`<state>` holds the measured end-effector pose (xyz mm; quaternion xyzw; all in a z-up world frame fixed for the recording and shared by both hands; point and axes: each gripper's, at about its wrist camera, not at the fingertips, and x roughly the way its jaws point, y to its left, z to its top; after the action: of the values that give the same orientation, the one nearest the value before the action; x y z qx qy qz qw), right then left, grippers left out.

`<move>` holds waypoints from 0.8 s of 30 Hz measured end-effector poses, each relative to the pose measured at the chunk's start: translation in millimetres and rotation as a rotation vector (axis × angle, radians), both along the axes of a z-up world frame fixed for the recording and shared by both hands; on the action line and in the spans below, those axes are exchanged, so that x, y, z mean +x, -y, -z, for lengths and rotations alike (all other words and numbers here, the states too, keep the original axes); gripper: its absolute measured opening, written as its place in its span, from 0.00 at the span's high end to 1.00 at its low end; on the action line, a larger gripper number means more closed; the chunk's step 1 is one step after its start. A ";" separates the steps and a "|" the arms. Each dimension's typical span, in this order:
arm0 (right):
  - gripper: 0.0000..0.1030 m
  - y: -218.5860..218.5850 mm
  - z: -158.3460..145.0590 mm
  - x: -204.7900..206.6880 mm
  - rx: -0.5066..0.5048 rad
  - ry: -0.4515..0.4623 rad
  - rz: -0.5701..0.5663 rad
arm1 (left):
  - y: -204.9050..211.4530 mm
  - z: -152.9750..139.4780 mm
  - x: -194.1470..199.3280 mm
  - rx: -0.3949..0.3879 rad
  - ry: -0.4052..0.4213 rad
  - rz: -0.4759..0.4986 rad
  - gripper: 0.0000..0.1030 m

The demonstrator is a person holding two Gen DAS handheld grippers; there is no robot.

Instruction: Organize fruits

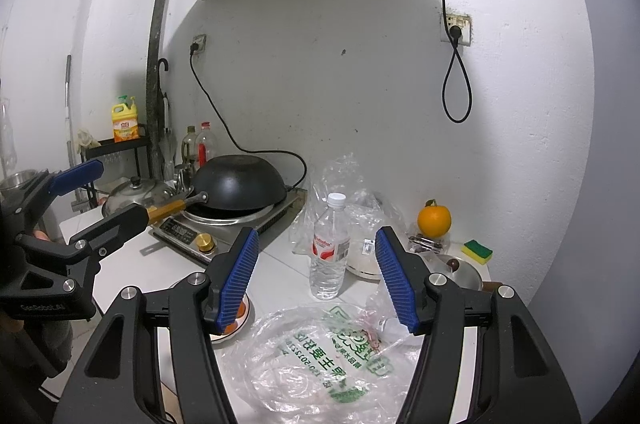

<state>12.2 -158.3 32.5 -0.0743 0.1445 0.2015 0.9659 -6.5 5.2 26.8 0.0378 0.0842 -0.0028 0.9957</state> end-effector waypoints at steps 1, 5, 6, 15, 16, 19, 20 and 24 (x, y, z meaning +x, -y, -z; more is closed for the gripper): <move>0.38 0.5 -0.2 -0.2 0.003 0.001 0.000 | -0.2 0.0 0.7 0.000 0.000 -0.001 0.03; 0.38 -0.1 0.0 1.9 0.004 0.002 0.001 | -0.7 0.1 -0.1 -0.001 0.000 0.001 0.03; 0.38 -0.5 0.2 2.2 0.002 0.001 0.000 | -0.8 0.1 -0.2 0.000 0.000 0.002 0.03; 0.38 -3.1 0.6 3.5 -0.002 0.000 -0.005 | -1.8 -0.1 1.2 -0.004 0.003 0.002 0.03; 0.38 -3.2 0.5 3.4 -0.001 0.000 -0.007 | -2.2 -0.2 1.2 -0.005 0.003 0.003 0.03; 0.38 -3.2 0.8 2.6 -0.001 -0.001 -0.008 | -2.1 -0.4 1.5 -0.004 0.004 0.004 0.03; 0.38 -3.5 0.9 2.9 -0.003 -0.001 -0.008 | -2.0 -0.6 1.6 -0.003 0.004 0.002 0.03; 0.38 -3.7 0.7 2.8 -0.003 -0.001 -0.008 | -2.5 -0.6 2.9 -0.005 0.006 0.003 0.03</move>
<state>15.0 -154.7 31.8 -0.0760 0.1448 0.2053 0.9649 -3.6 7.7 27.4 0.0355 0.0812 -0.0042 0.9961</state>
